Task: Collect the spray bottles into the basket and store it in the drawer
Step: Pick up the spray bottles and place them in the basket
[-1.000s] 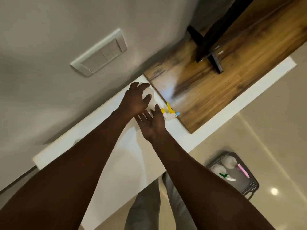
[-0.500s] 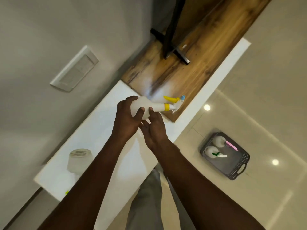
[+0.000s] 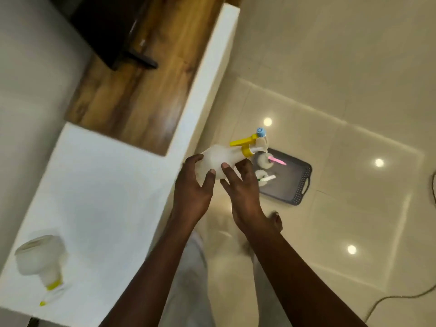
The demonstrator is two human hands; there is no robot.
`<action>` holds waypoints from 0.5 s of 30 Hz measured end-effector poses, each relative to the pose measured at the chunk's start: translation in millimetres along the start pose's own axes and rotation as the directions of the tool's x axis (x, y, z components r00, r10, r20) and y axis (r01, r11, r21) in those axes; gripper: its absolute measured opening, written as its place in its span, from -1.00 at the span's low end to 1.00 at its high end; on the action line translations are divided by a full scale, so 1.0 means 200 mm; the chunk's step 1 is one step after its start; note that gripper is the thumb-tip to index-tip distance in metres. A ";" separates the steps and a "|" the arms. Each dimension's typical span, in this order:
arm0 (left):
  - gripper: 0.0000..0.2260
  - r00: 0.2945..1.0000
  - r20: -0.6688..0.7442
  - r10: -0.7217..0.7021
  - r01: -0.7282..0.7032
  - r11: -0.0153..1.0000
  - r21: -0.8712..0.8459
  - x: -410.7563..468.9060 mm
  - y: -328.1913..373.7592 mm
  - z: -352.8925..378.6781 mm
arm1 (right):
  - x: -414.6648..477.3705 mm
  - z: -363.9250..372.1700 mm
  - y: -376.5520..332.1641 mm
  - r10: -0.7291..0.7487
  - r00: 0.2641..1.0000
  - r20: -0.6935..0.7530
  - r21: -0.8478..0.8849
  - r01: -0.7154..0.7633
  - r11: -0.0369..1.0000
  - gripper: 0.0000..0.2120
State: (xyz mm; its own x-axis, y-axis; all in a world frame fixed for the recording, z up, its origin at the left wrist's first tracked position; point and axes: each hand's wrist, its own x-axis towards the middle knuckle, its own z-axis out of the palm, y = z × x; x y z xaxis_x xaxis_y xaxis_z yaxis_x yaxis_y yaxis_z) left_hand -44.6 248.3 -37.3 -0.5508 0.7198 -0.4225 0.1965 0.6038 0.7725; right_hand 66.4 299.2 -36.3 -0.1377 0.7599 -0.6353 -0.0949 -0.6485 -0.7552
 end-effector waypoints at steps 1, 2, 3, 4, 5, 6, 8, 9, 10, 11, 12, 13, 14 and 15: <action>-0.57 1.000 0.015 -0.010 0.010 1.000 0.006 -0.04 0.04 0.12 | 0.00 -0.13 -0.03 -0.018 1.000 -0.016 -0.014 0.017 1.000 -0.58; -0.57 0.999 0.031 -0.017 0.017 1.000 0.009 -0.09 0.08 0.24 | 0.01 -0.25 -0.05 -0.030 0.999 -0.037 -0.032 0.029 0.999 -0.56; -0.56 0.999 0.045 -0.017 0.016 1.000 0.017 -0.13 0.11 0.36 | 0.02 -0.37 -0.07 -0.039 0.997 -0.065 -0.055 0.035 0.998 -0.54; -0.56 0.998 0.054 -0.014 0.012 0.999 0.032 -0.17 0.15 0.47 | 0.04 -0.50 -0.10 -0.047 0.994 -0.094 -0.089 0.038 0.995 -0.52; -0.55 0.998 0.058 -0.012 0.009 0.999 0.047 -0.21 0.18 0.57 | 0.05 -0.60 -0.11 -0.058 0.992 -0.116 -0.131 0.043 0.990 -0.51; -0.54 0.998 0.064 -0.013 0.009 0.998 0.056 -0.24 0.20 0.69 | 0.07 -0.72 -0.13 -0.066 0.989 -0.131 -0.179 0.041 0.983 -0.51; -0.53 0.996 0.085 -0.030 0.027 0.999 0.038 -0.30 0.25 0.93 | 0.12 -0.95 -0.15 -0.056 0.987 -0.150 -0.276 0.012 0.961 -0.52; -0.52 0.994 0.101 -0.047 0.046 0.999 0.016 -0.33 0.26 1.04 | 0.15 -1.06 -0.15 -0.055 0.986 -0.156 -0.287 0.008 0.958 -0.52; -0.52 0.991 0.116 -0.067 0.069 0.998 -0.012 -0.34 0.26 1.14 | 0.17 -1.16 -0.15 -0.061 0.985 -0.161 -0.277 0.014 0.961 -0.50; -0.52 0.988 0.127 -0.091 0.096 0.995 -0.040 -0.35 0.26 1.25 | 0.21 -1.26 -0.14 -0.070 0.983 -0.172 -0.265 0.022 0.964 -0.49; -0.53 0.984 0.136 -0.114 0.124 0.990 -0.066 -0.36 0.25 1.36 | 0.26 -1.36 -0.13 -0.078 0.979 -0.187 -0.269 0.026 0.963 -0.49; -0.53 0.978 0.147 -0.145 0.160 0.983 -0.093 -0.37 0.25 1.47 | 0.30 -1.45 -0.12 -0.083 0.976 -0.199 -0.282 0.024 0.959 -0.49; -0.53 0.969 0.159 -0.188 0.209 0.970 -0.126 -0.38 0.23 1.58 | 0.34 -1.54 -0.10 -0.085 0.975 -0.207 -0.305 0.018 0.952 -0.51; -0.52 0.958 0.170 -0.233 0.261 0.950 -0.172 -0.39 0.22 1.67 | 0.38 -1.62 -0.08 -0.090 0.974 -0.209 -0.335 0.015 0.942 -0.52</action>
State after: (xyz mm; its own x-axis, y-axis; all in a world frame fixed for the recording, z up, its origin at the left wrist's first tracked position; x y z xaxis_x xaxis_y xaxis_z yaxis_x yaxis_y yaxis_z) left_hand 277.5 333.9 -129.0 -0.4351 0.6072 -0.6649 -0.0967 0.7026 0.7050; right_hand 376.0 381.8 -125.0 0.0804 0.8074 -0.5845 0.2392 -0.5849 -0.7750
